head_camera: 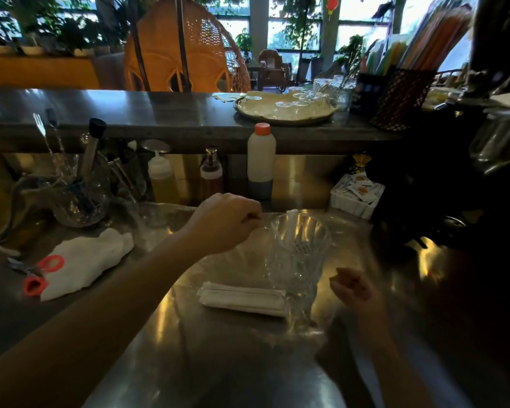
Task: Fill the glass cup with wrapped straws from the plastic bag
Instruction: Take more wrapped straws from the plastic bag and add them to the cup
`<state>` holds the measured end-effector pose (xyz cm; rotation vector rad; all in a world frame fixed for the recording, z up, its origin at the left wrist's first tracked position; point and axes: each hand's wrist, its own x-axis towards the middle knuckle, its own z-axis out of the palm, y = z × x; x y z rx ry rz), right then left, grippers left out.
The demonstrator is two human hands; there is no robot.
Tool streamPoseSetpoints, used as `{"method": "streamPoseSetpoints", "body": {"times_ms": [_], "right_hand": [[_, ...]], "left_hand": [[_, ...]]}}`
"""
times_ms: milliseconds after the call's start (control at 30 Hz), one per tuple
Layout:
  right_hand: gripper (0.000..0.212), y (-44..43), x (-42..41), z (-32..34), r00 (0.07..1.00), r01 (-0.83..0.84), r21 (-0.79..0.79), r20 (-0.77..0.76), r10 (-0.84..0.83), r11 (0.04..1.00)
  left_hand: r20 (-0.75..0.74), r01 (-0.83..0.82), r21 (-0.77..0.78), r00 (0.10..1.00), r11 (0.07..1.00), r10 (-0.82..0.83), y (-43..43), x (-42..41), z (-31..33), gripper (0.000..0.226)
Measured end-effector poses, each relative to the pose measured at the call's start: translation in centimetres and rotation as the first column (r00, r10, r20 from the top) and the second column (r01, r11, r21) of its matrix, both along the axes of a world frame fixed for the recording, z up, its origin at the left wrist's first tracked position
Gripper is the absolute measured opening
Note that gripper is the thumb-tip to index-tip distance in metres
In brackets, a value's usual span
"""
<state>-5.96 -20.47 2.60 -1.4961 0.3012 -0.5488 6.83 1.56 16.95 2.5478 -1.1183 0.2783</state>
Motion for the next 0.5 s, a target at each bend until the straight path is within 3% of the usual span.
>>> {"method": "streamPoseSetpoints", "body": {"times_ms": [267,500], "right_hand": [[0.029,-0.6,-1.2,-3.6,0.989,-0.027,0.022,-0.143,0.030,0.999],[0.022,-1.7,-2.1,-3.2,0.989,0.141,0.137,-0.056,-0.134,0.981]], "left_hand": [[0.013,0.014,0.030,1.000,0.999,-0.015,-2.3,0.6,4.1,0.012],[0.087,0.049,-0.004,0.995,0.999,-0.049,-4.7,0.3,8.0,0.010]]}}
